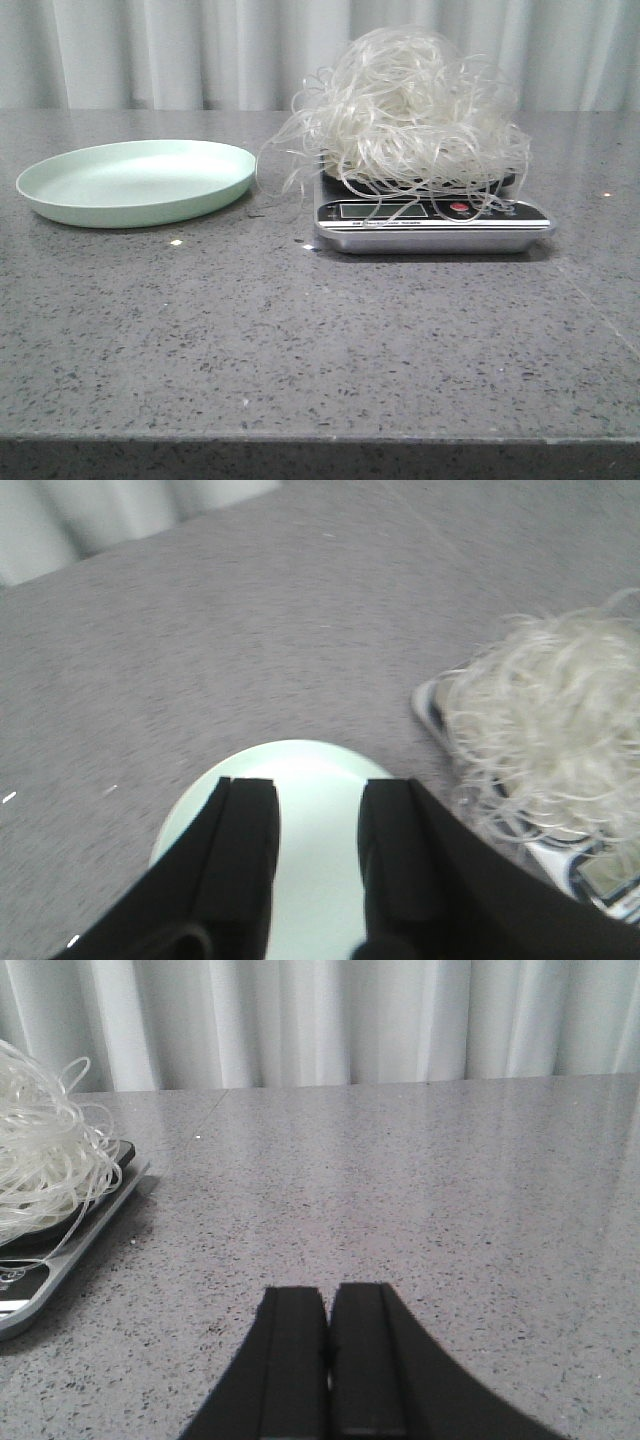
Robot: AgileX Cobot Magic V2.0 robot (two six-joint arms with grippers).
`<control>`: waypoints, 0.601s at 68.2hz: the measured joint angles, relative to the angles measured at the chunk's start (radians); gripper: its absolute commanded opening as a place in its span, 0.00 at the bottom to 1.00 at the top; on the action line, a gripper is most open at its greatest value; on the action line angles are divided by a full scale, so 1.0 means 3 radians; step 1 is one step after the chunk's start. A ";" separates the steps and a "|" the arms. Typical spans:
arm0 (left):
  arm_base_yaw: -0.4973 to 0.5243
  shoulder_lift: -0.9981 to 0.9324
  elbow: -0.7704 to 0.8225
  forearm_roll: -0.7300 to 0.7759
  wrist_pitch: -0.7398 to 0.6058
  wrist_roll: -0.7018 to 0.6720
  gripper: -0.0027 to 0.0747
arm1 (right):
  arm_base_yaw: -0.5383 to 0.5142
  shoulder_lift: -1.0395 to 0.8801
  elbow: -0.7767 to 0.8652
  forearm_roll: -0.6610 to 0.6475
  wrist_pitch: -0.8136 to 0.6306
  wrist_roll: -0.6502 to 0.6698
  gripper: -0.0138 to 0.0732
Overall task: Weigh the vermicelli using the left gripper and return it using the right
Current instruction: 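Withdraw the left gripper and let the scale weigh the noodles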
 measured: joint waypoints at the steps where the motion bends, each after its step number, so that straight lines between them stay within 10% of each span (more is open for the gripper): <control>1: 0.0034 -0.0064 0.0123 0.0000 -0.0065 -0.0008 0.38 | 0.0000 0.0000 0.0000 0.0000 0.0000 0.0000 0.33; 41: 0.0835 -0.2575 0.2587 0.0064 -0.1154 -0.0020 0.21 | 0.0000 0.0000 0.0000 0.0000 0.0000 0.0000 0.33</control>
